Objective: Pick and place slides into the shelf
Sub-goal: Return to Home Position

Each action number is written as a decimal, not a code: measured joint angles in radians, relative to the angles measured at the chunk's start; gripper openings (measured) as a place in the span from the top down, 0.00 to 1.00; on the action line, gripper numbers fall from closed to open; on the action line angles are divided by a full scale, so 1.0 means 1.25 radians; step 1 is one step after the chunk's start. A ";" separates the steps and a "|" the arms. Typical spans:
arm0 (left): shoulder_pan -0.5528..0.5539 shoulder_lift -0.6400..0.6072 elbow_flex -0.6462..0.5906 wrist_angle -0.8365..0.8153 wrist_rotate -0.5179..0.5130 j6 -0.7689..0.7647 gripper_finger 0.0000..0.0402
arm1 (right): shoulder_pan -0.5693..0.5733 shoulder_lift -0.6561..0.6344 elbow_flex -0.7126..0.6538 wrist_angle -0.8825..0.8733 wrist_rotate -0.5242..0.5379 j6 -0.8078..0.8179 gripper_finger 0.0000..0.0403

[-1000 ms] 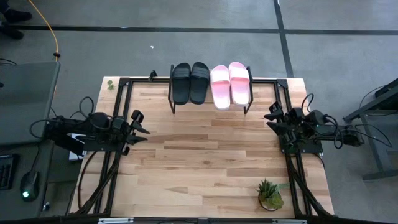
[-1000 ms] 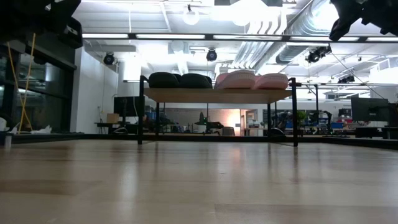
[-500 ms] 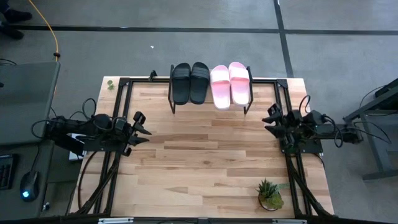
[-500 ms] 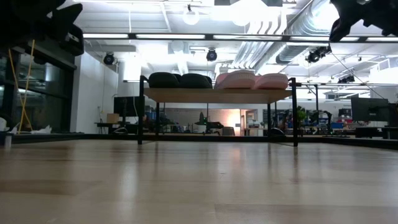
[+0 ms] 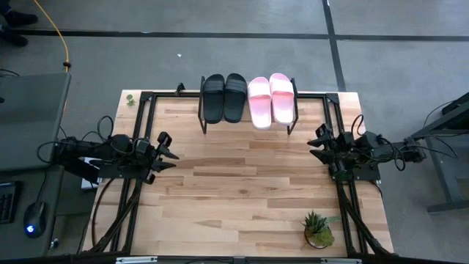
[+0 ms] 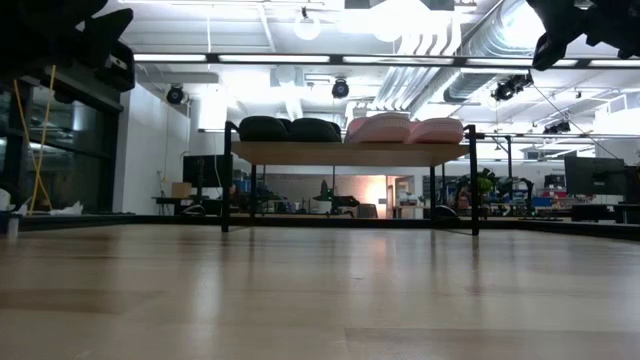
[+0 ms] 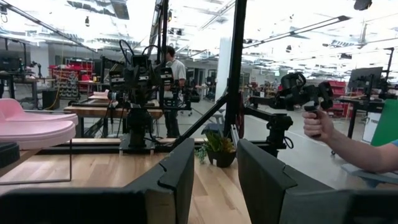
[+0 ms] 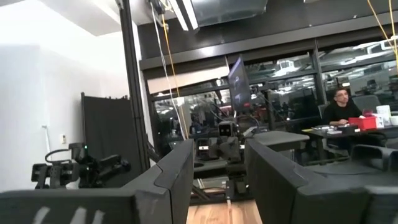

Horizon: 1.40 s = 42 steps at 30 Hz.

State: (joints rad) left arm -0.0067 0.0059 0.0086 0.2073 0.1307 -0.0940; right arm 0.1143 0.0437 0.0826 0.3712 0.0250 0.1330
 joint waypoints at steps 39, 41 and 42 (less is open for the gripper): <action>0.000 0.000 0.001 -0.026 -0.016 0.008 0.74 | 0.000 0.000 -0.059 0.028 0.019 -0.029 0.67; 0.000 0.000 0.001 -0.040 -0.016 0.015 0.74 | 0.000 0.000 -0.059 -0.002 0.024 -0.031 0.67; 0.000 0.000 0.001 -0.049 -0.016 0.018 0.74 | 0.000 0.000 -0.059 -0.019 0.028 -0.032 0.67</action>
State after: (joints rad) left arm -0.0071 0.0063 0.0097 0.1456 0.1112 -0.0712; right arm 0.1139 0.0441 0.0090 0.3478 0.0597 0.0929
